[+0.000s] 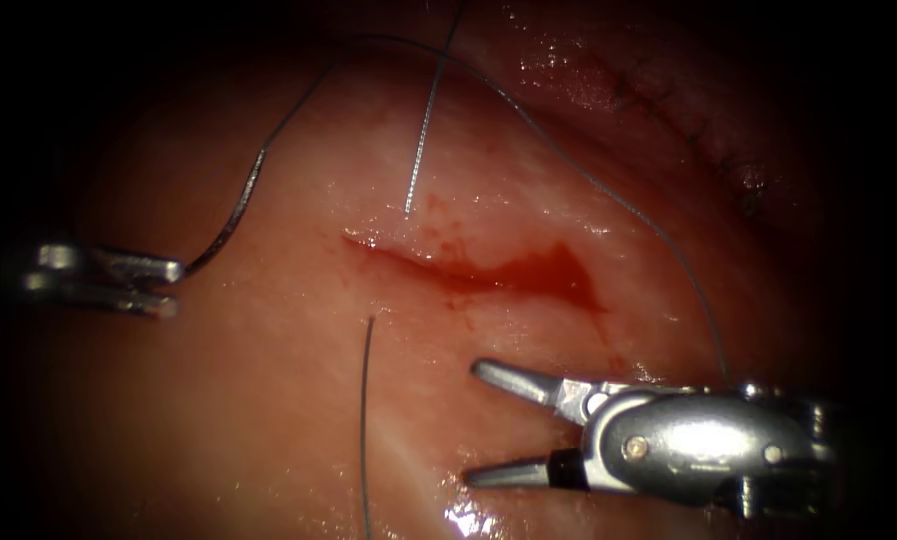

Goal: Wound Closure

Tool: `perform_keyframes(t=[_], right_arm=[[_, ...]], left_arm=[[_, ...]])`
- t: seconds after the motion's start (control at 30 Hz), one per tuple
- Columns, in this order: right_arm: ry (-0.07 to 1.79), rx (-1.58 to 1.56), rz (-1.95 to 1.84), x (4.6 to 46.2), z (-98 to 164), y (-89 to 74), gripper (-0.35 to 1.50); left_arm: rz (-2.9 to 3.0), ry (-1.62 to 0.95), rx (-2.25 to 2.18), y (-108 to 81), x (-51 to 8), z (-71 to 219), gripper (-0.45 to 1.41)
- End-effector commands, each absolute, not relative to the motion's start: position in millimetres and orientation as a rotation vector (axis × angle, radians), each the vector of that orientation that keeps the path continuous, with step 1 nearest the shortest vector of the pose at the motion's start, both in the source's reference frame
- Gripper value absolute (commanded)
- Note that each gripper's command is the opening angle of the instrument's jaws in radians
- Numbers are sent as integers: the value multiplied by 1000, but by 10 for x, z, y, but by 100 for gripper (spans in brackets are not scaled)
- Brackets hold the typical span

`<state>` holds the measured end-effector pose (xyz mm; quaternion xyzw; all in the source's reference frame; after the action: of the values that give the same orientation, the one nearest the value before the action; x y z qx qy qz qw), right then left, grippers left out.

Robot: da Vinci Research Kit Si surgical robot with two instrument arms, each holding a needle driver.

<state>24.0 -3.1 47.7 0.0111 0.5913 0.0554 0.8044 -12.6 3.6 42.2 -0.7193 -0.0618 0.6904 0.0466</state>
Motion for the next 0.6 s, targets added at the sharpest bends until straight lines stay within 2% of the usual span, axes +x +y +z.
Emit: perform_keyframes(t=[0.03, 0.2, 0.4, 0.6], right_arm=[[1261, 18, 122, 247, 491, -28, 145], [1243, -4, 147, 268, 515, -14, 145], [1268, 31, 97, 329, 550, -19, 136], [1224, 31, 38, 346, 565, -28, 131]], left_arm=[[2104, -193, -2195, 31, -130, 429, -45], [2104, -193, -2195, 31, -131, 429, -45], [2104, -192, -2195, 30, -130, 429, -45], [2104, -191, -2194, 30, -131, 429, -45]])
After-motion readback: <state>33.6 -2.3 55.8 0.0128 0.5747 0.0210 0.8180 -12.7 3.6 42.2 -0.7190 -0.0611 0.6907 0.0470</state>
